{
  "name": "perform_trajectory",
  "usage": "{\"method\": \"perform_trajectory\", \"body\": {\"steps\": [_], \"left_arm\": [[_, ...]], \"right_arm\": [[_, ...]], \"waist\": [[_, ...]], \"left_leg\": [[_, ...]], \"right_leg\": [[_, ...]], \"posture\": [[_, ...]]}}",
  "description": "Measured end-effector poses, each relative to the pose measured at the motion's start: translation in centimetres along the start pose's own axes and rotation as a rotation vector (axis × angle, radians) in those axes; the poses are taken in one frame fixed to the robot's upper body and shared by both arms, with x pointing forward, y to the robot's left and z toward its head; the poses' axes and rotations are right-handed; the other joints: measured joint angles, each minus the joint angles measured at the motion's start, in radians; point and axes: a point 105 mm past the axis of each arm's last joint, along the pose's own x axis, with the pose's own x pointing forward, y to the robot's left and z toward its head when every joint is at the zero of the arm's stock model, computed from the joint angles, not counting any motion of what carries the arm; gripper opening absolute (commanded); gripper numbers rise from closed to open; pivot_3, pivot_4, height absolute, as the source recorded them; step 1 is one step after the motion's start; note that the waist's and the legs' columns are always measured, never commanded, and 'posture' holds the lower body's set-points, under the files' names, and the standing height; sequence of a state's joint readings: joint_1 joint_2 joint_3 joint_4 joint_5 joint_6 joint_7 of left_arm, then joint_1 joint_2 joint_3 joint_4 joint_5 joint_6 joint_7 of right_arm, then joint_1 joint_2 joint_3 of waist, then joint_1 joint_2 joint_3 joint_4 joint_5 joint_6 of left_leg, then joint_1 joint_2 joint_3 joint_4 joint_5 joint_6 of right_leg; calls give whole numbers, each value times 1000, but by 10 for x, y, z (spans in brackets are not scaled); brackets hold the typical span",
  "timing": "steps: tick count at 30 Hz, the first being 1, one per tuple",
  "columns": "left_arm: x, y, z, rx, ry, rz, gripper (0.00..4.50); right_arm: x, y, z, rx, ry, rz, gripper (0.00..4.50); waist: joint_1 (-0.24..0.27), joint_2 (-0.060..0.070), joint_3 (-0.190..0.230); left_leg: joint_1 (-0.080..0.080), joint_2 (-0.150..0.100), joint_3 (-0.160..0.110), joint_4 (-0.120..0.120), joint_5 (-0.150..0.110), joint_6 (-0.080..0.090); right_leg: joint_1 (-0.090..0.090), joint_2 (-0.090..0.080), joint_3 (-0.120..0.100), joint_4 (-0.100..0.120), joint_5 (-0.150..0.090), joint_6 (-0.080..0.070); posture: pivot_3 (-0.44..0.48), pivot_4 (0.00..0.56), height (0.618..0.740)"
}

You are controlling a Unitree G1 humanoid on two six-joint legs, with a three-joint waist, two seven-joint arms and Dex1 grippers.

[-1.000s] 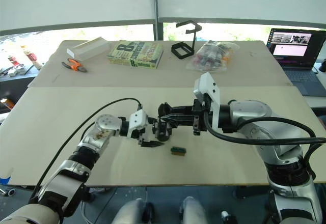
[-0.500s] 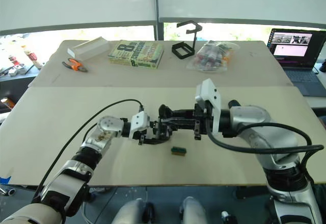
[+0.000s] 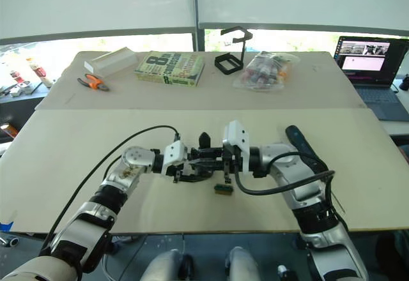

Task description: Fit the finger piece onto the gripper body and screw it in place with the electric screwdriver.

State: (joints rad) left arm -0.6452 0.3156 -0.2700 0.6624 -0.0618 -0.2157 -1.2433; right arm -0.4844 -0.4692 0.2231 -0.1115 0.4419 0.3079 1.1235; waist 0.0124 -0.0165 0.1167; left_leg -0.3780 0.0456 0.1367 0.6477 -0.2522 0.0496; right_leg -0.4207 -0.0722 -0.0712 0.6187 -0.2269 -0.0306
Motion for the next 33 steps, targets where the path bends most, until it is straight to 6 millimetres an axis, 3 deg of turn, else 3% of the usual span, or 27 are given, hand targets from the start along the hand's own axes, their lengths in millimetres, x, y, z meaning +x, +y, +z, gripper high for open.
{"method": "perform_trajectory", "body": {"steps": [11, 27, 33], "left_arm": [[0, 1, 0, 0, 3, 5, 2331], [0, 1, -1, -3, 5, 5, 2331], [1, 1, 0, -4, 2, 3, 2331]], "right_arm": [[-1, -2, -19, -75, 51, 24, 391], [4, -3, -18, -67, 53, 34, 391], [9, 2, -9, -50, 24, 63, 391]], "waist": [[0, 0, 0], [-1, 0, 0], [0, 0, 0]], "left_leg": [[1, -1, 0, 2, 0, 0], [2, -1, 0, 2, 0, 0], [2, -1, 0, 2, 0, 0]], "right_leg": [[0, -1, 0, 4, 0, 0], [0, -1, 1, 5, 0, 0], [0, -2, 0, 5, 0, 0]], "posture": [[0, 150, 740], [0, 150, 740], [0, 150, 740]]}}
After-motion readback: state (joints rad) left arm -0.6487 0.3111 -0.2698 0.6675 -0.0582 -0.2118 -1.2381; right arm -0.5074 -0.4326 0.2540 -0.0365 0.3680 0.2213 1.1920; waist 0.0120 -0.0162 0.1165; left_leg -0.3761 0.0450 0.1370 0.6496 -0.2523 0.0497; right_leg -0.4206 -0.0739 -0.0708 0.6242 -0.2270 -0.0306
